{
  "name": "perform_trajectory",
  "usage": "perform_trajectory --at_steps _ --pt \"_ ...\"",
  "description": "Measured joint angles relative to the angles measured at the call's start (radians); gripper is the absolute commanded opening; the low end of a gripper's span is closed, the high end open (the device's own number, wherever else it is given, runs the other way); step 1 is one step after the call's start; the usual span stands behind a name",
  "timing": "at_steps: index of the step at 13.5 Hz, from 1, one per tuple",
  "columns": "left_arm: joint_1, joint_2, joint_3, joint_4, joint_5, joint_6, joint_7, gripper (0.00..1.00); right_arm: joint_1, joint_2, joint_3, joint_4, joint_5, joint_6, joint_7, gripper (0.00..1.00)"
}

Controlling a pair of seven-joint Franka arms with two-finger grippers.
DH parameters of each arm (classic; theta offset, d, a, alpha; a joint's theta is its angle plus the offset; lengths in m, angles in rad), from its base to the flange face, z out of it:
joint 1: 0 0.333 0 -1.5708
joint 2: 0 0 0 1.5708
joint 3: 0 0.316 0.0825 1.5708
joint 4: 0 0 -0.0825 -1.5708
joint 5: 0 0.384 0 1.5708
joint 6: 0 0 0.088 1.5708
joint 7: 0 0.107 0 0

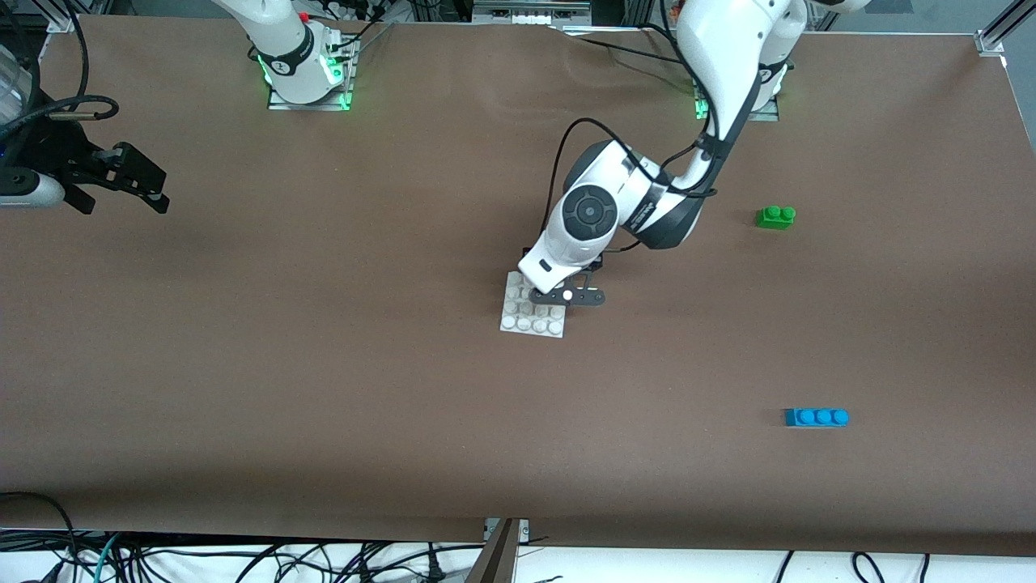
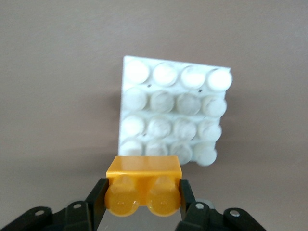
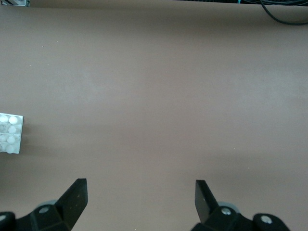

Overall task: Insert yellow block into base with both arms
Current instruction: 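Carry the yellow brick with the left gripper over the white plate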

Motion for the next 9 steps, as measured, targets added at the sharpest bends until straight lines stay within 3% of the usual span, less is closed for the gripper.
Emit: perform_trajectory --at_steps 9 --pt "-0.029 0.058 0.001 0.033 0.000 0.074 0.003 0.28 0.000 0.000 0.000 0.000 0.000 0.000 0.000 0.99"
